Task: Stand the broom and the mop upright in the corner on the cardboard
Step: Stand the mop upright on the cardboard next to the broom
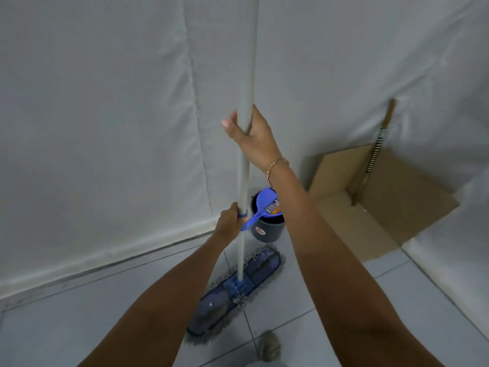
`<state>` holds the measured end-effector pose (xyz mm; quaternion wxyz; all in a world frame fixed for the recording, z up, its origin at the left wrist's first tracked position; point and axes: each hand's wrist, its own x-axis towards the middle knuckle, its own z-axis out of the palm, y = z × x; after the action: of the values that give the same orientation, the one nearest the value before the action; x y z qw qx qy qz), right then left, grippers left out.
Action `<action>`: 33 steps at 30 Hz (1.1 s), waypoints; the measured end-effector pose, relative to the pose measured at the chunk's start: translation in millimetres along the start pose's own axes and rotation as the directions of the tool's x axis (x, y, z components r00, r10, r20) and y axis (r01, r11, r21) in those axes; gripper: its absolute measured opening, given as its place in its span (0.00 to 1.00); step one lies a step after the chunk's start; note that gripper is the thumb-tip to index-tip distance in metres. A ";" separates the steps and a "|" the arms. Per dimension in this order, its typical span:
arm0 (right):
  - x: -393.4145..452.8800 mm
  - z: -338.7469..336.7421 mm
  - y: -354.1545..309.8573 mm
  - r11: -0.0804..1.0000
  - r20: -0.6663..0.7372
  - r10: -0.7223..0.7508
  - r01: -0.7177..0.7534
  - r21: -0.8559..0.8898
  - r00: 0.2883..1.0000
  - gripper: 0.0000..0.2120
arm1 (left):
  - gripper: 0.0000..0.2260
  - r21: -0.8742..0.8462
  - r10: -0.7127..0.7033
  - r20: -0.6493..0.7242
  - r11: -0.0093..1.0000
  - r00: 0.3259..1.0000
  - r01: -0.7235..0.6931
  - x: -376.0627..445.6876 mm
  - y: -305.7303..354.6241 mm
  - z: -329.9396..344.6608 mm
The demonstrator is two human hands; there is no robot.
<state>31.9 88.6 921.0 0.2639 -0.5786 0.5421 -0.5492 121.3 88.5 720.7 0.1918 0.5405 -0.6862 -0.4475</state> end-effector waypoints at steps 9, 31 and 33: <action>16.0 -111.8 80.3 0.985 -0.059 0.165 -0.162 0.056 0.984 0.13 | 0.10 -0.024 0.064 0.105 0.998 0.992 -0.062 52.9 63.1 89.4; 181.7 -393.9 127.5 0.995 -0.254 0.036 -0.012 0.096 0.966 0.19 | 0.10 0.023 0.181 0.288 0.980 0.940 -0.196 243.3 248.2 281.2; 199.7 -404.8 136.8 0.996 -0.251 0.039 -0.017 0.091 0.967 0.19 | 0.10 0.012 0.194 0.302 0.978 0.933 -0.207 264.3 258.6 288.0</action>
<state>-425.6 -14.4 971.8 0.2258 -0.4841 0.5547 -0.6379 -331.7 -31.8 723.4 0.1186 0.3977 -0.7683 -0.4874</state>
